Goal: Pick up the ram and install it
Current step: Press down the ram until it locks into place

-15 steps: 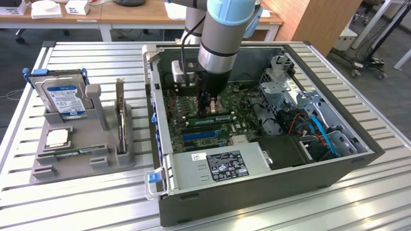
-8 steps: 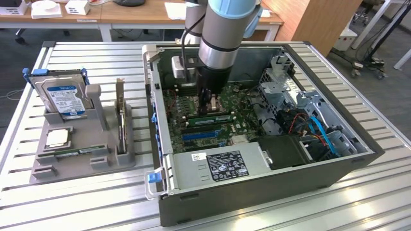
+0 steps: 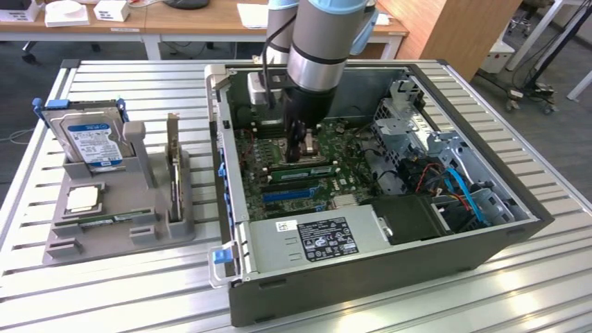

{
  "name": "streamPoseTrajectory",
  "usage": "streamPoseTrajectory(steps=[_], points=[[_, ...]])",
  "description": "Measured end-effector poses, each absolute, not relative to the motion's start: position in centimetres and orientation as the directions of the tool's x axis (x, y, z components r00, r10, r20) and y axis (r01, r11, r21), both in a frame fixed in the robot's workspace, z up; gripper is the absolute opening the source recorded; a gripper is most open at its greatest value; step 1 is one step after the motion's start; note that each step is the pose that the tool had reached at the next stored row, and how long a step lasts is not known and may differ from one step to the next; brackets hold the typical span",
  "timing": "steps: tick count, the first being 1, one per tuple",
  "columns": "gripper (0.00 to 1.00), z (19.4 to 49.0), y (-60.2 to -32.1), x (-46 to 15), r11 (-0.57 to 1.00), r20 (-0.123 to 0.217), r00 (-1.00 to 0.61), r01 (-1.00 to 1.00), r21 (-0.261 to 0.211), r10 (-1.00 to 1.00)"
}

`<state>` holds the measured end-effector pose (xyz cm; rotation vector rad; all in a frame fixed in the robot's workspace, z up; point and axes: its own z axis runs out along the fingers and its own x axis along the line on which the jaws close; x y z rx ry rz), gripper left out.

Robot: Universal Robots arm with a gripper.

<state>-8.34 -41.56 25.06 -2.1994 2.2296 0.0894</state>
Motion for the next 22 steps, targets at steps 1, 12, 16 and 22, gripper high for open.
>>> streamPoseTrajectory(steps=[1, 12, 16, 22], points=[[0.1, 25.3, -41.6, -8.3, 0.013, -0.046, -0.014, -0.999, 0.035, -0.999], [0.1, 26.8, -41.6, -8.3, 0.013, -0.046, -0.014, -0.999, 0.035, -0.999], [0.1, 26.8, -41.6, -8.3, 0.013, -0.046, -0.014, -0.999, 0.035, -0.999], [0.1, 26.8, -41.6, -8.1, 0.013, -0.046, -0.014, -0.999, 0.035, -0.999]])
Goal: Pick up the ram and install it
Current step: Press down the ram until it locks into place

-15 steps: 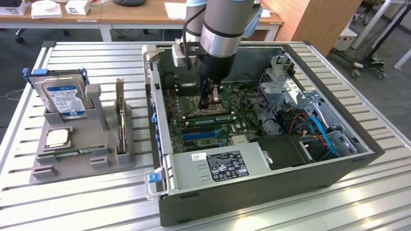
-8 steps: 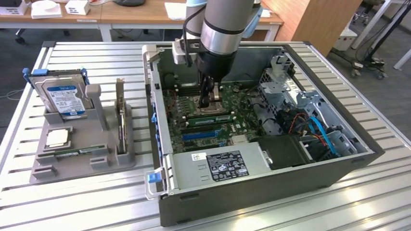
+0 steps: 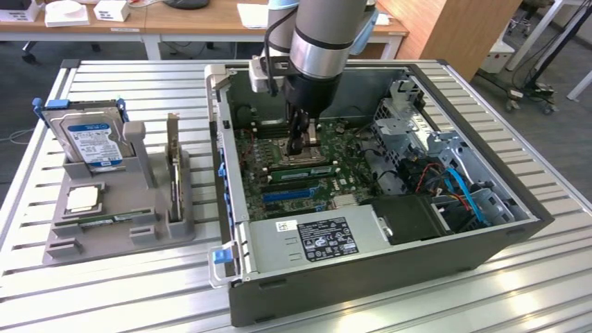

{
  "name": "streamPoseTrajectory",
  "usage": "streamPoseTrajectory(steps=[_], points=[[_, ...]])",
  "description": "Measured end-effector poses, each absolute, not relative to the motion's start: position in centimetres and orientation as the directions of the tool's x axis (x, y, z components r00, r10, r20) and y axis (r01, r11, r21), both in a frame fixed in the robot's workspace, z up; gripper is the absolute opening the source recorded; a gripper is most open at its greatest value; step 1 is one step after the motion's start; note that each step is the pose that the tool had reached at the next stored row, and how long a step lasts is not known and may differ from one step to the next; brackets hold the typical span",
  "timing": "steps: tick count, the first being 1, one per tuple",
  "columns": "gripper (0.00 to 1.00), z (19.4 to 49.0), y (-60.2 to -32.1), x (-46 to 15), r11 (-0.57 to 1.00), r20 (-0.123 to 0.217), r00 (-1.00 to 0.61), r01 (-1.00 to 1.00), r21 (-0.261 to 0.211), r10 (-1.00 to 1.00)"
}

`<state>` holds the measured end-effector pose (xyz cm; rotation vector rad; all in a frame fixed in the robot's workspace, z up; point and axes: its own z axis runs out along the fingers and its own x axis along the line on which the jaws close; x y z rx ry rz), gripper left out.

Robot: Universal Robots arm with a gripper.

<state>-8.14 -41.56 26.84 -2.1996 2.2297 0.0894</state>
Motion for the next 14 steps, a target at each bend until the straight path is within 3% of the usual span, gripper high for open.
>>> streamPoseTrajectory(steps=[14], points=[[0.1, 26.8, -41.6, -5.8, 0.013, -0.046, -0.014, -0.999, 0.035, -0.999]])
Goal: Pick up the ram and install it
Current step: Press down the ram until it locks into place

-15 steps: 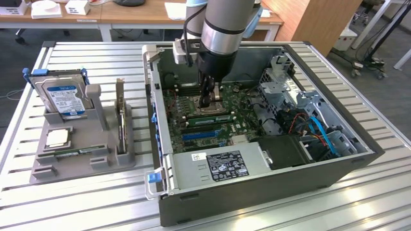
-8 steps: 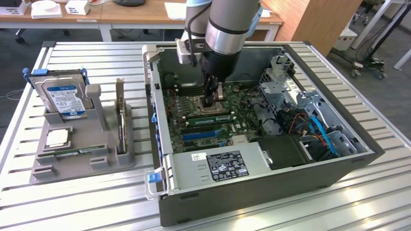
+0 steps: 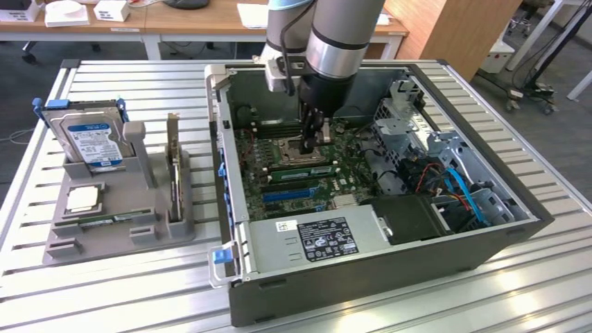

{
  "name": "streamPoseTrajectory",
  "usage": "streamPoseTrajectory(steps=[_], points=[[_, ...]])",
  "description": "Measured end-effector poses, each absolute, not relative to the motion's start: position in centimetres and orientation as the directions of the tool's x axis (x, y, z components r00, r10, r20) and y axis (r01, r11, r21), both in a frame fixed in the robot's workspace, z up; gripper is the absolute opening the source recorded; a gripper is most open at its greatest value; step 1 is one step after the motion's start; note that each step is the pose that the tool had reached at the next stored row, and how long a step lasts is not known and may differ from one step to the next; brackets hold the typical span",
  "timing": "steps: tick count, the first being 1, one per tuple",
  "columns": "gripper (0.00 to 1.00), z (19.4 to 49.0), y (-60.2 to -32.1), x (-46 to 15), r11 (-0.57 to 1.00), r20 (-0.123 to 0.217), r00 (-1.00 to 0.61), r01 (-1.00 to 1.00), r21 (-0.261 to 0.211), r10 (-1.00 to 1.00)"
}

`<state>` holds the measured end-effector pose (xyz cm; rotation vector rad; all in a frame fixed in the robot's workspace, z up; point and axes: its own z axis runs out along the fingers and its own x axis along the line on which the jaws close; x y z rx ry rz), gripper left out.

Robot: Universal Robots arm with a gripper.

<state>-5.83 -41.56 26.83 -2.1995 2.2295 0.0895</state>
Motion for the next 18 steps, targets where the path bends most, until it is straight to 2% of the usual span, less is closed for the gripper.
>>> streamPoseTrajectory(steps=[18], points=[[0.1, 26.8, -41.6, -4.3, 0.013, -0.046, -0.014, -0.999, 0.035, -0.999]])
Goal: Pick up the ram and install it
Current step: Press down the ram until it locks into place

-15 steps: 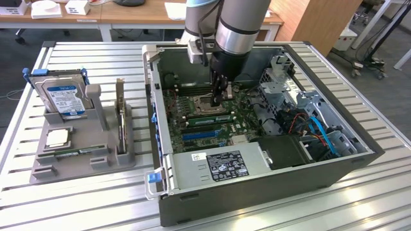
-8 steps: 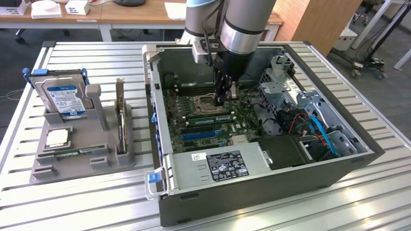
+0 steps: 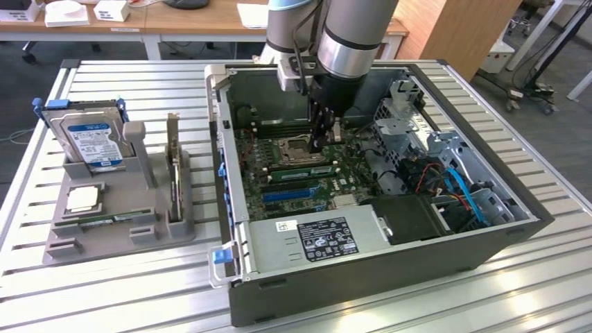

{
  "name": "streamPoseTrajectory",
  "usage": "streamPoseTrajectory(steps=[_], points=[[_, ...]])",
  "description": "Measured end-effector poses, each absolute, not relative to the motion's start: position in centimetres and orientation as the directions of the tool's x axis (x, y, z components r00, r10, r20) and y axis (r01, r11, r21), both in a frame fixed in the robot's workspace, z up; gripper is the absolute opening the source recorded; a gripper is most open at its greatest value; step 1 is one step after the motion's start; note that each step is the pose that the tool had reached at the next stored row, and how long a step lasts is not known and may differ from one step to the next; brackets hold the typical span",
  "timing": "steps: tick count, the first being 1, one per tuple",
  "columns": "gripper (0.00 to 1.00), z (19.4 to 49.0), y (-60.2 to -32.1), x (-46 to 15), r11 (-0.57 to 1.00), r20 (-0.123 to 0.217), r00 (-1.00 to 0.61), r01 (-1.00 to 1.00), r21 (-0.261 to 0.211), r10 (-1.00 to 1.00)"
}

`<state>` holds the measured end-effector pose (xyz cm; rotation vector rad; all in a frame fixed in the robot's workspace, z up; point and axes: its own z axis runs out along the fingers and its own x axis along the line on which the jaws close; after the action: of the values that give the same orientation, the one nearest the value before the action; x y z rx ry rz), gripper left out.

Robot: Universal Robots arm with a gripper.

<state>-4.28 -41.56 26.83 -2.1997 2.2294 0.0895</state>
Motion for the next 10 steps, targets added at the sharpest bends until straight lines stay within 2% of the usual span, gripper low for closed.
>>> streamPoseTrajectory(steps=[10], points=[[0.1, 26.83, -41.56, -4.17, 0.013, -0.046, -0.014, -0.999, 0.035, -0.999]])
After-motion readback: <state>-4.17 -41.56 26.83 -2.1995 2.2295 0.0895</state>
